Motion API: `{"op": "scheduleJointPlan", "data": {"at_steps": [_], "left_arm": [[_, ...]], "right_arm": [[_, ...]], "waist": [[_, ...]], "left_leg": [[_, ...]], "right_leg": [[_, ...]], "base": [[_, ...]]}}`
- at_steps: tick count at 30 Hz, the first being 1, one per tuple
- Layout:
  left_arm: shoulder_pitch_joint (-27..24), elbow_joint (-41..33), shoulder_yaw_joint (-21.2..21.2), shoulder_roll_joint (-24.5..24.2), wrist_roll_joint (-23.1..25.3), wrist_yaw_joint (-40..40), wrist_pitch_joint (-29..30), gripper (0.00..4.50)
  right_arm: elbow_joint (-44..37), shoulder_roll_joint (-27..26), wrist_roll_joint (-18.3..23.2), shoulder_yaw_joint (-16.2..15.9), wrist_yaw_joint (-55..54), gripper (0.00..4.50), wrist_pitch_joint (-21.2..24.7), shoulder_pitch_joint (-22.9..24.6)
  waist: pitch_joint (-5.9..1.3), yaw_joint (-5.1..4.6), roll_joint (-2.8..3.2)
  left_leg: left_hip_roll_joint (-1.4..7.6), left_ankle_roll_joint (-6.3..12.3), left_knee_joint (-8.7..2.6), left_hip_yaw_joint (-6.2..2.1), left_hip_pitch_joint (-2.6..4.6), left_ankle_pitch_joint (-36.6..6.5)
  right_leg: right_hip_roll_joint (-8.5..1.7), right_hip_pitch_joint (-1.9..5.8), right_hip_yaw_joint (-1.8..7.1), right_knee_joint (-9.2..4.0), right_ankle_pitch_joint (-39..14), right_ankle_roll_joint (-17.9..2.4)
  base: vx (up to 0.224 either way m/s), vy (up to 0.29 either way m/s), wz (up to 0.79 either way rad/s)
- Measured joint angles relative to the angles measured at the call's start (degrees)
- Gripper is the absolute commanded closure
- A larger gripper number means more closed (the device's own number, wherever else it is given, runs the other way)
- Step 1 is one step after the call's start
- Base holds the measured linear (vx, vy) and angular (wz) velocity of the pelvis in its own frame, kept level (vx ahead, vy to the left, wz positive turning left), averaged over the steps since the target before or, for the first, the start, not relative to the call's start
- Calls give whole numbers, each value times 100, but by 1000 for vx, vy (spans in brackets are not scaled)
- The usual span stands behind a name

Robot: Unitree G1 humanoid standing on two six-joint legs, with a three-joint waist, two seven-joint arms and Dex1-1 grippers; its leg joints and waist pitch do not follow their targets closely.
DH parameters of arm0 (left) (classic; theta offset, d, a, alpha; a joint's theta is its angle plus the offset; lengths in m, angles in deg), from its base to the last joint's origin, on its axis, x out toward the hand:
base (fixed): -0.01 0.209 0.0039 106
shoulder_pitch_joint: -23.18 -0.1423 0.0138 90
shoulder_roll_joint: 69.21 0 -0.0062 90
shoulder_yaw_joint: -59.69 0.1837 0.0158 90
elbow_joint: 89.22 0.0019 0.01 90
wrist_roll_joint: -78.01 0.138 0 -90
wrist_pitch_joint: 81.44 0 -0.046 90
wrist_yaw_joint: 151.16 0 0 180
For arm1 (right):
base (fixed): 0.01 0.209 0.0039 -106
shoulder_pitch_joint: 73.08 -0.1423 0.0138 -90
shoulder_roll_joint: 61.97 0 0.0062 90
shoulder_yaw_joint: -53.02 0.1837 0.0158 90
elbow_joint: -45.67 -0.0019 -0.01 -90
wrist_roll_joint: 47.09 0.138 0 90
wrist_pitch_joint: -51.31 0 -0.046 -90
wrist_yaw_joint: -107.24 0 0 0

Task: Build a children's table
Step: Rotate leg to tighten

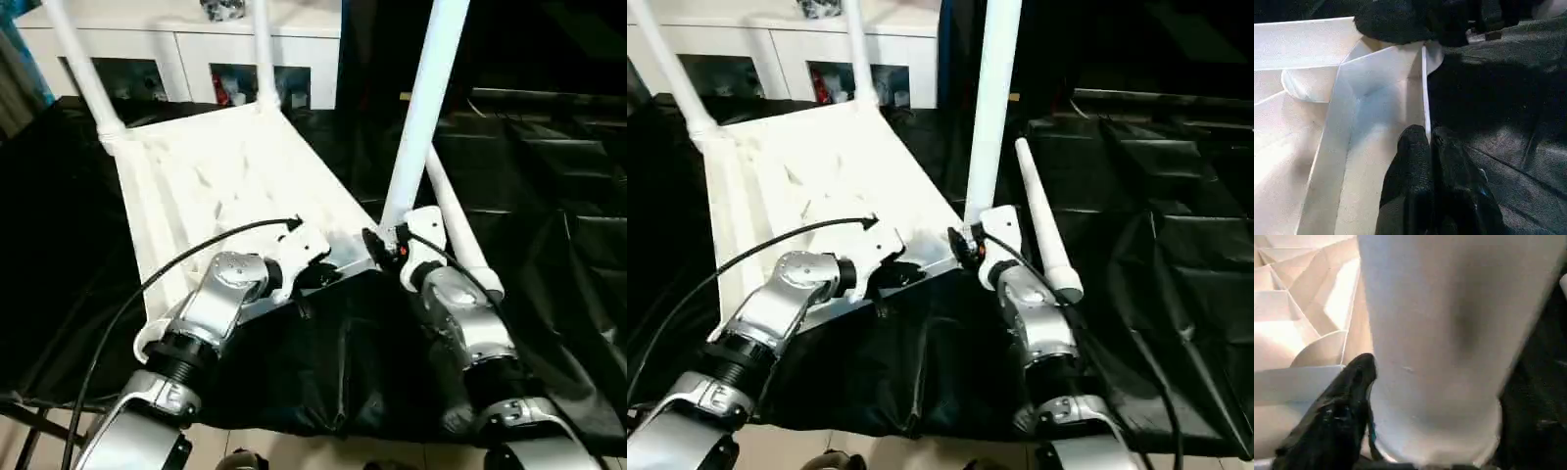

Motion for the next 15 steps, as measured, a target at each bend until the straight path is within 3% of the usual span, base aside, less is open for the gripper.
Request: {"op": "scheduleJointPlan", "data": {"at_steps": [3, 7, 15], "left_arm": [[-3, -24, 42, -33, -1, 101, -84, 450], [-107, -104, 51, -190, -100, 453, -338, 450], [-310, -276, 60, -903, -499, 1788, -749, 450]], "right_arm": [[-62, 144, 0, -33, 342, 60, -46, 52], [-300, 385, 44, -166, 979, 60, -82, 226], [-1262, 1473, 434, -844, 3503, 60, -21, 785]], "waist": [[0, 10, 0], [0, 18, 0], [3, 91, 6]], "left_leg": [[0, 0, -5, 1, -8, 0], [1, 0, -15, 1, -17, 0], [3, 3, -17, 5, -32, -2]], "right_leg": [[0, -2, 0, -2, 0, 0], [1, -5, 0, -1, 1, -4], [1, -11, 0, 1, -23, -3]], "base": [[0, 0, 0], [0, 0, 0], [0, 0, 0]]}}
